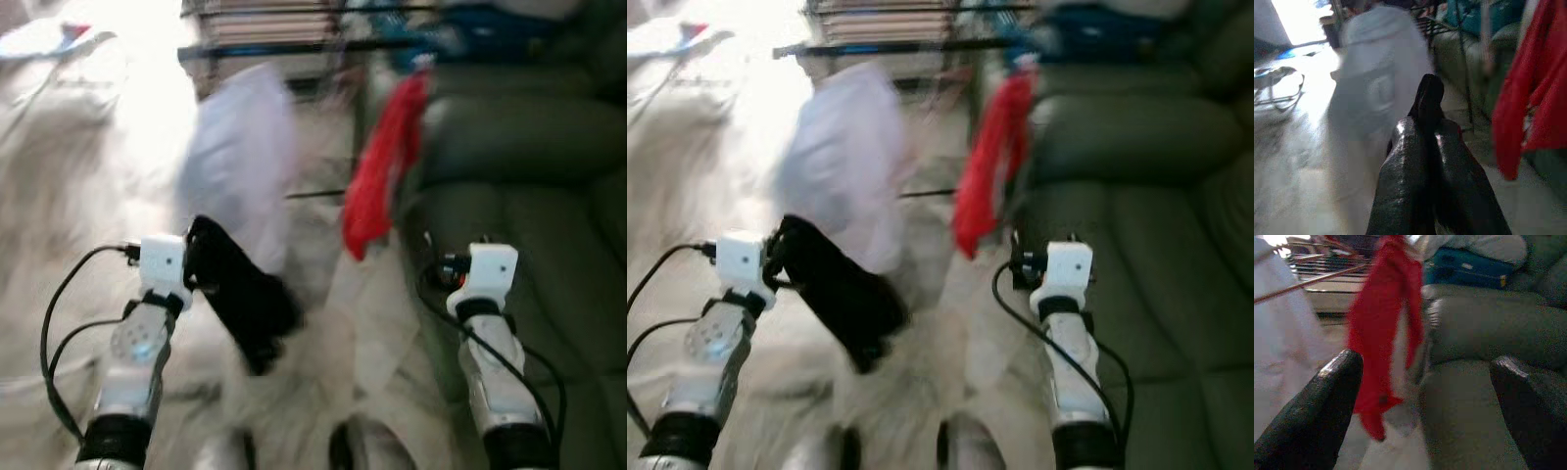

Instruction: Hang hanger

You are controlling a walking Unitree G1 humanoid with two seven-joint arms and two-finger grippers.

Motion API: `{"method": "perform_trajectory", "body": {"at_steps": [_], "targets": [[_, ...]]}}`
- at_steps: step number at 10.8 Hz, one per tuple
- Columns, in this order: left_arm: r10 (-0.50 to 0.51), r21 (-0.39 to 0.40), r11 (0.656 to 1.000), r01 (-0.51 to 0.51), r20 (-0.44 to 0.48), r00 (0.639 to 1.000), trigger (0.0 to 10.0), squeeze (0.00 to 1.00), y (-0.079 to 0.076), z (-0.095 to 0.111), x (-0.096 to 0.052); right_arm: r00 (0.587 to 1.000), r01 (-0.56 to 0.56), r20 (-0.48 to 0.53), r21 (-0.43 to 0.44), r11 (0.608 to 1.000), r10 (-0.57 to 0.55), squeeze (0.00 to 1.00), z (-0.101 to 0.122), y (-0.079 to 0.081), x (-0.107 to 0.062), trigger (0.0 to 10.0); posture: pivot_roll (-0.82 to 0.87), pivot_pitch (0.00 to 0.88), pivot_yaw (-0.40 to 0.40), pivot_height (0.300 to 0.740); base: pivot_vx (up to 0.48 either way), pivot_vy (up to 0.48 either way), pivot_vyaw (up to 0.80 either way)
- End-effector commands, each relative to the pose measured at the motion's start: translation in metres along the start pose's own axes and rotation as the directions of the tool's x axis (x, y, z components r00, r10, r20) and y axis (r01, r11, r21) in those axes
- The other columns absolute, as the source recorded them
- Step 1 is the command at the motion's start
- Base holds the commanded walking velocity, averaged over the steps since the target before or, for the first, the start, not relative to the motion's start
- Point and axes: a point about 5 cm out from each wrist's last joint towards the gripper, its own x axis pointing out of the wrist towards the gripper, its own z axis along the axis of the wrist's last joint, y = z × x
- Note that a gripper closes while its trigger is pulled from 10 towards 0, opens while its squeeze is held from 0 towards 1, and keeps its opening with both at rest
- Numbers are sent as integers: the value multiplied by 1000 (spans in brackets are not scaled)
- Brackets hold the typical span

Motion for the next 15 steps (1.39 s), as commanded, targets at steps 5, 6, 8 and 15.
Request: {"method": "perform_trajectory", "body": {"at_steps": [5,6,8,15], "targets": [[12,12,1000,-12,-12,1000,10000,0,4,-2,-3,1000,-1,-4,3,1000,1,0,-1,0,-1,10000,-1,123,-38,740,0,454,0],[12,12,1000,-12,-12,1000,10000,0,4,-2,-3,1000,-2,-5,4,1000,2,0,-2,1,-1,10000,0,124,-37,740,0,480,0],[8,28,1000,-7,-14,1000,10000,0,3,-1,-2,1000,-4,-5,4,1000,4,0,-1,1,0,10000,0,134,-34,740,0,480,0],[45,47,998,-46,38,998,10000,0,8,2,-13,1000,-20,0,3,1000,20,0,0,5,-1,10000,7,168,-45,740,59,69,0]]}}
